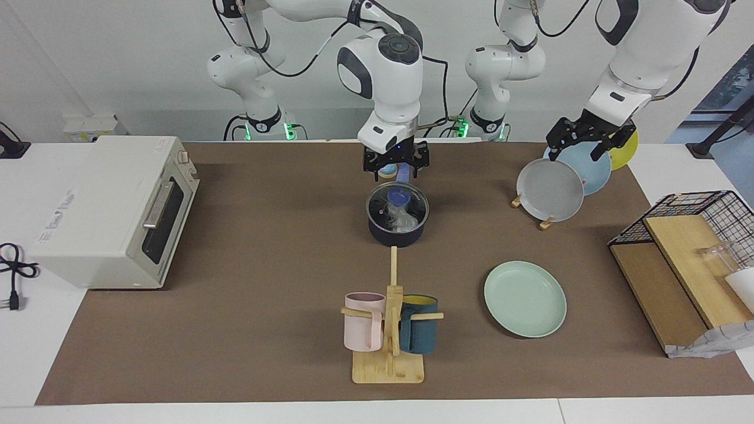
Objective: Transfer vermicelli from pot to plate
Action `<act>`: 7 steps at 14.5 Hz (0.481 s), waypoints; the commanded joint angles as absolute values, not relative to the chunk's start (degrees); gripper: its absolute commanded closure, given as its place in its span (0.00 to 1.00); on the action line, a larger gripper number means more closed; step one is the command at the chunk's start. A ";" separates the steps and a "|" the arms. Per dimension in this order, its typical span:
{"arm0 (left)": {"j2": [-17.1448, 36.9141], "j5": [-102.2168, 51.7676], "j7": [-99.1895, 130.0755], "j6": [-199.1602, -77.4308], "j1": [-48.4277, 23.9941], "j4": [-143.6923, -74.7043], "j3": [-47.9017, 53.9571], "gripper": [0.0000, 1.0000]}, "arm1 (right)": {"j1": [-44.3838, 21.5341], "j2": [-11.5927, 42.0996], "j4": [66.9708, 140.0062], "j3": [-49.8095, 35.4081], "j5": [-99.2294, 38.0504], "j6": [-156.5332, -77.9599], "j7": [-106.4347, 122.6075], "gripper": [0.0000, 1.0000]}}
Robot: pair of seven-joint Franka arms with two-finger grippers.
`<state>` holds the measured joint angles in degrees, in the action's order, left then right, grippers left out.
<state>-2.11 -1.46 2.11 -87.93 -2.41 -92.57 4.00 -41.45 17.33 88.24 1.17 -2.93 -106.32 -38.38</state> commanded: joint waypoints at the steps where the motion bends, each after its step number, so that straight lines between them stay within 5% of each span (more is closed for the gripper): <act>1: -2.99 -2.11 2.11 -88.33 -1.67 -93.52 4.31 0.00 | -43.06 20.04 86.92 1.23 -0.36 -108.71 -40.25 0.00; 7: -2.99 -2.11 2.11 -88.33 -1.67 -93.52 4.31 0.00 | -44.65 21.80 89.91 1.23 1.84 -111.35 -40.69 0.00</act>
